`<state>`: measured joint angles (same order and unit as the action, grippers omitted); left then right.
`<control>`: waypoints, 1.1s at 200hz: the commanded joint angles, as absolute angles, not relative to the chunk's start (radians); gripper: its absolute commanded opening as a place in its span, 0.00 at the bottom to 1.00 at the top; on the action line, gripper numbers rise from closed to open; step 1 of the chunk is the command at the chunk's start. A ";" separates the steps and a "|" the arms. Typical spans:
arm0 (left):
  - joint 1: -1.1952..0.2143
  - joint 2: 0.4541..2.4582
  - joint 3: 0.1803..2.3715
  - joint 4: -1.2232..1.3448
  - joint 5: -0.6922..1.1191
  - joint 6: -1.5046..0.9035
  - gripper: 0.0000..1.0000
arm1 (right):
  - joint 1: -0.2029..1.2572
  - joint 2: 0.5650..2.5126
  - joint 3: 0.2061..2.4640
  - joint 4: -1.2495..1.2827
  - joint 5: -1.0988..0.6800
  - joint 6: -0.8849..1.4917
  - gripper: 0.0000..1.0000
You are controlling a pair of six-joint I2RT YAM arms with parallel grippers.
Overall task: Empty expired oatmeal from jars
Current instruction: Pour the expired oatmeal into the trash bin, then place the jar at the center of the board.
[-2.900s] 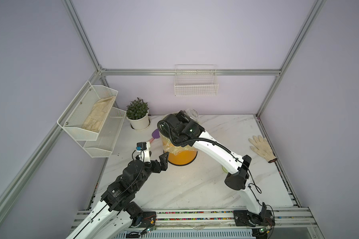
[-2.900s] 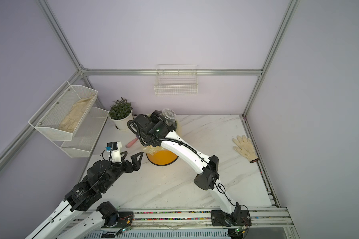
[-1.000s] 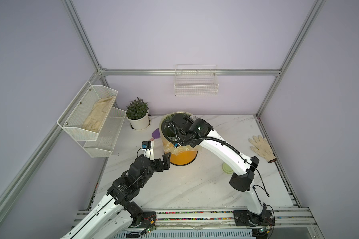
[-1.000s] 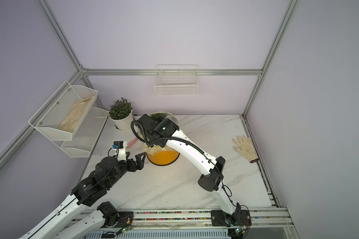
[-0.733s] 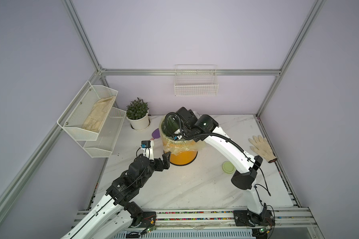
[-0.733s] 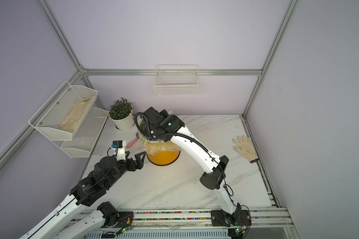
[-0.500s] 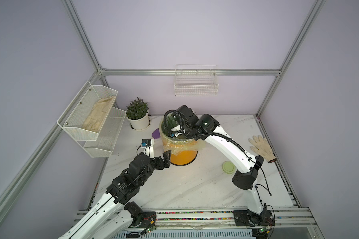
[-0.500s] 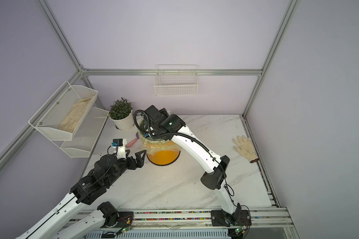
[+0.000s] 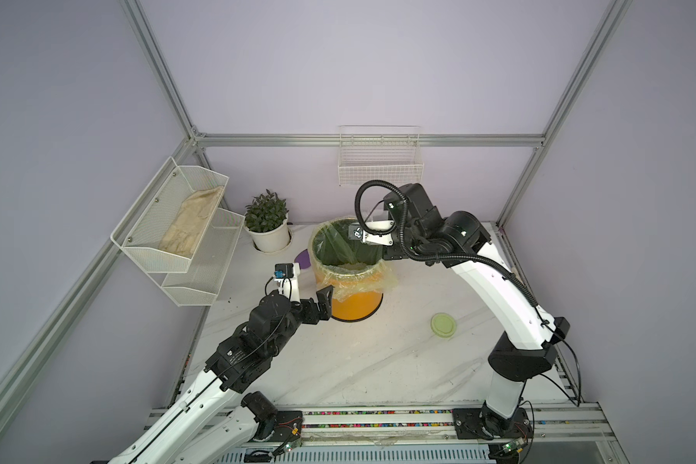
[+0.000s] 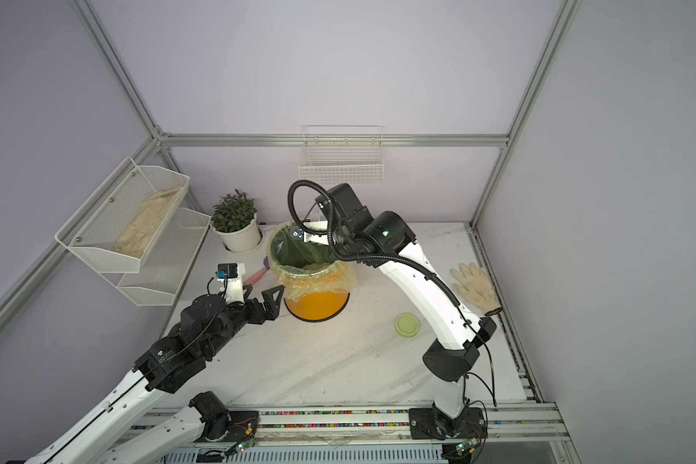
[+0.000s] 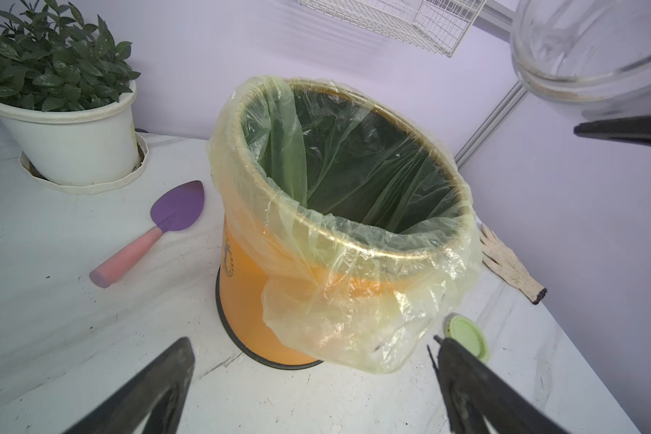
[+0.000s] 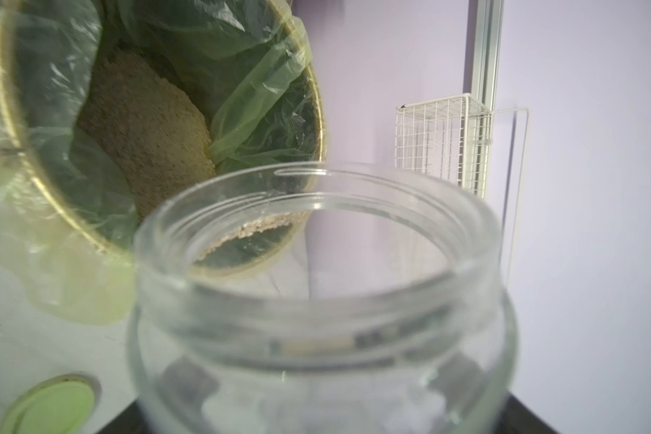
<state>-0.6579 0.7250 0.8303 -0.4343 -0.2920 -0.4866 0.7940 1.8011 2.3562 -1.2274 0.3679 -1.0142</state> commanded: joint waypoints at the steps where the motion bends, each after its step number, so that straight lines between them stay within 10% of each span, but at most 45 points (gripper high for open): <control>1: -0.665 0.734 0.901 -0.408 -0.296 -0.476 1.00 | 0.776 1.718 2.271 -1.195 0.162 -0.842 0.03; 220: -0.719 0.786 0.921 -0.395 0.038 -0.538 1.00 | 0.701 1.189 1.233 -0.862 -0.504 -0.747 0.03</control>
